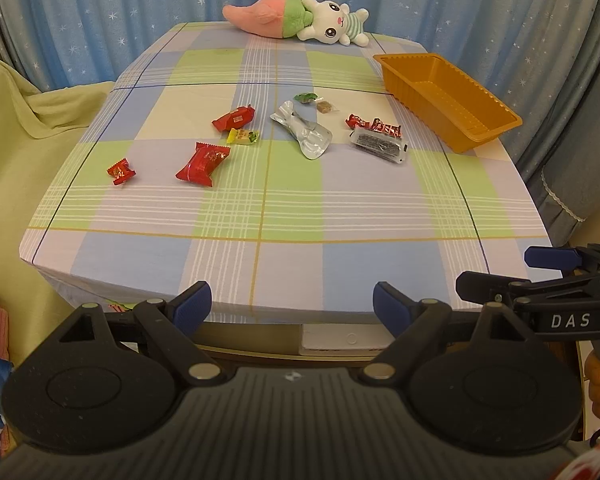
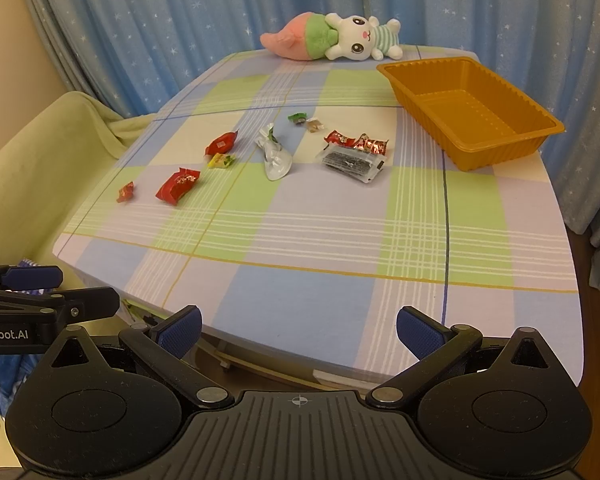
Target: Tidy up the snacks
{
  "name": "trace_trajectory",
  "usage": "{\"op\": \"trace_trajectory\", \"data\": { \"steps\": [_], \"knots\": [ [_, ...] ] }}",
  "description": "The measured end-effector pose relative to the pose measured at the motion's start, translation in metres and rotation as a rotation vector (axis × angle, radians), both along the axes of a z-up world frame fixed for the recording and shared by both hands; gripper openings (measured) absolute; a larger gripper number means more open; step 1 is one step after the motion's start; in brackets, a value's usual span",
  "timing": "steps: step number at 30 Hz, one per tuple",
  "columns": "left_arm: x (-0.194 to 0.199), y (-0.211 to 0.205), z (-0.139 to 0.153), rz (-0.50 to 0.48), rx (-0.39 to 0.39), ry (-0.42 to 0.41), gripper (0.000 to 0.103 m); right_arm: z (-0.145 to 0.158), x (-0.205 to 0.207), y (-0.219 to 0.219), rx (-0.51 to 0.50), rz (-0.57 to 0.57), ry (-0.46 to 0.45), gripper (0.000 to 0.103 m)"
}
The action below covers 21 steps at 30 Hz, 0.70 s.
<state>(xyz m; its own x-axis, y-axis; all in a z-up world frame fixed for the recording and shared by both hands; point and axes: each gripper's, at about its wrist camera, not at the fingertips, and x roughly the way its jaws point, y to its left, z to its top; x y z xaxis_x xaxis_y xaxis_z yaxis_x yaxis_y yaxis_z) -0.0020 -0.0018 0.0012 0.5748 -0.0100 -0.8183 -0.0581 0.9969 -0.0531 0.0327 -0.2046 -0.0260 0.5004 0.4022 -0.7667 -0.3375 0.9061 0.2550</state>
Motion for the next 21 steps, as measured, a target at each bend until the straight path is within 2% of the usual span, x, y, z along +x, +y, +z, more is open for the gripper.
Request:
{"op": "trace_trajectory", "data": {
  "steps": [21],
  "knots": [
    [-0.0001,0.0004,-0.0001,0.0,-0.001,0.001,0.087,0.0,0.0007,-0.0011,0.0,0.0,-0.001,0.103]
  ]
}}
